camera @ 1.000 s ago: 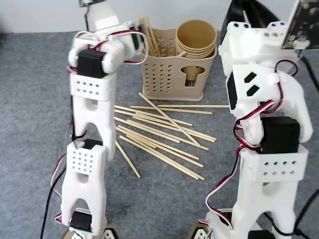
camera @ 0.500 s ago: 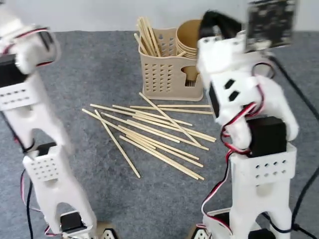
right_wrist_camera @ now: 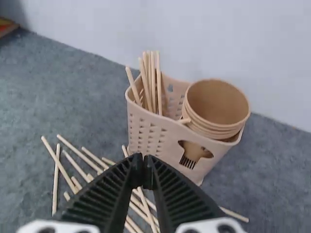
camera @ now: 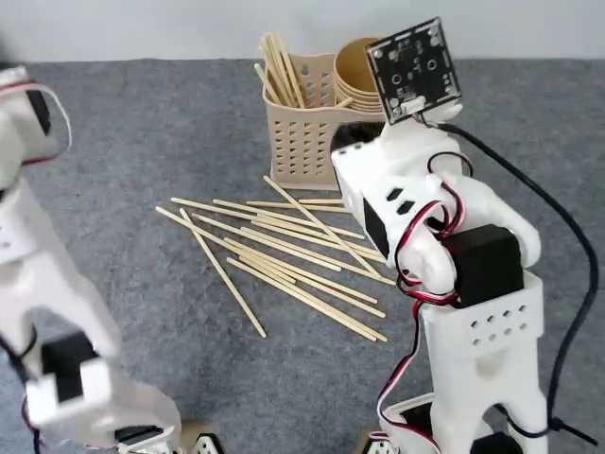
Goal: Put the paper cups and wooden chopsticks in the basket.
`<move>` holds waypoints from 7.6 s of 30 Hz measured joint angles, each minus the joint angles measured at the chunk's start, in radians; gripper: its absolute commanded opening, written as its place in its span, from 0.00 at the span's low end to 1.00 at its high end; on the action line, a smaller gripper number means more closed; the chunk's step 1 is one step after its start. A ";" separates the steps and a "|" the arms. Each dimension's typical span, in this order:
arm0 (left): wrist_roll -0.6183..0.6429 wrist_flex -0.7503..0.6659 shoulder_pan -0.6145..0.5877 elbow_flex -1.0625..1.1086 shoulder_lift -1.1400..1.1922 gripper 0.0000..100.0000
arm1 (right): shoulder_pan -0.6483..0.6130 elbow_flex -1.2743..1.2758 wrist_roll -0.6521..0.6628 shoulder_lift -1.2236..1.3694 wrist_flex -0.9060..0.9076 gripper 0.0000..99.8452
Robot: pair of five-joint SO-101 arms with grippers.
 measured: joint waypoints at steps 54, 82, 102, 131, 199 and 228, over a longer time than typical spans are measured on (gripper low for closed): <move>-0.226 -0.565 -0.241 2.283 -1.281 0.01 | -0.304 0.221 0.087 0.948 -0.238 0.23; -0.226 -0.618 -0.241 2.346 -1.281 0.01 | -0.295 0.183 0.147 0.948 -0.219 0.01; -0.226 -0.663 -0.241 2.361 -1.281 0.01 | -0.298 0.184 0.149 0.493 -0.023 0.01; -0.226 -0.666 -0.241 2.377 -1.281 0.01 | -0.282 -0.265 0.086 0.479 -0.321 0.01; -0.226 -0.709 -0.241 2.392 -1.281 0.01 | -0.244 -0.176 -0.038 0.578 0.279 0.13; -0.226 -0.709 -0.241 2.392 -1.281 0.01 | -0.218 -0.025 0.210 1.114 -0.301 0.11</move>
